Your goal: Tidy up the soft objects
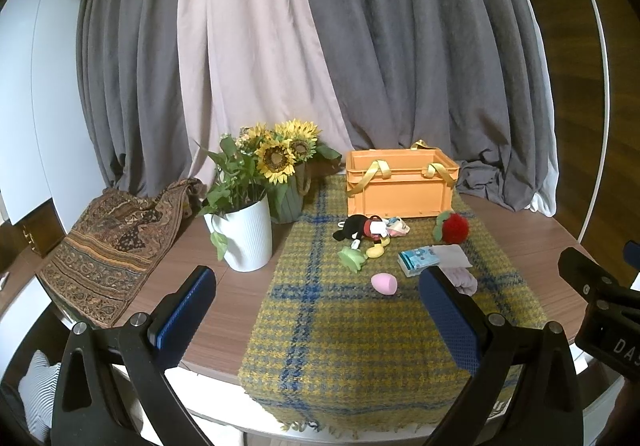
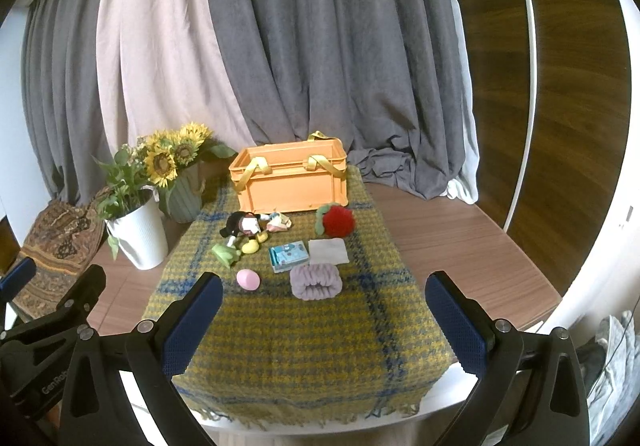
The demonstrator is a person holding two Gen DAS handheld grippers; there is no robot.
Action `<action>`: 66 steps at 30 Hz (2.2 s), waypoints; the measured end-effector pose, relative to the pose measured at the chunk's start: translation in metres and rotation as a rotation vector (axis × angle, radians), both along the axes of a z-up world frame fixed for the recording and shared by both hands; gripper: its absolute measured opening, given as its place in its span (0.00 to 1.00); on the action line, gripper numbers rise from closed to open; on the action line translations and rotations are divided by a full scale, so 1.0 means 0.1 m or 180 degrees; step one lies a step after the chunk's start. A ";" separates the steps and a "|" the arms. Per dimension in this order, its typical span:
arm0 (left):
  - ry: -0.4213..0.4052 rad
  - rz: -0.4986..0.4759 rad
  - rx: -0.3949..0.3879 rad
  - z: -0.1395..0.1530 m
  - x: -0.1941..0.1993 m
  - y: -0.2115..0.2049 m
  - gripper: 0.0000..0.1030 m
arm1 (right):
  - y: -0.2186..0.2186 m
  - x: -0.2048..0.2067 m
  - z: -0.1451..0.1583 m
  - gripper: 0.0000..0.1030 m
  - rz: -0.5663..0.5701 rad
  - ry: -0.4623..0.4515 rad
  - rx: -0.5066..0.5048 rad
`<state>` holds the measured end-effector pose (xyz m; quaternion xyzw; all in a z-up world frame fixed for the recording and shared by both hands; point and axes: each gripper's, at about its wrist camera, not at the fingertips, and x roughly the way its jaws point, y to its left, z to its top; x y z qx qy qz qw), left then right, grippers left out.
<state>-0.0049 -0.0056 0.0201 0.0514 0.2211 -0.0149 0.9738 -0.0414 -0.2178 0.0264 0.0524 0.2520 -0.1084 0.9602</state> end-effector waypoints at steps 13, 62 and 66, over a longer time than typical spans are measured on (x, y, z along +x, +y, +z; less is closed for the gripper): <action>-0.0038 -0.0012 -0.0003 0.08 0.01 -0.05 1.00 | 0.00 -0.02 0.00 1.00 0.0002 -0.0018 -0.0001; 0.0102 -0.0207 -0.0044 -0.17 0.27 0.00 0.92 | 0.02 0.26 -0.14 0.95 -0.0063 0.0116 0.0012; 0.0141 -0.0269 -0.0043 -0.26 0.39 -0.02 0.90 | 0.01 0.37 -0.25 0.93 -0.0073 0.0159 0.0063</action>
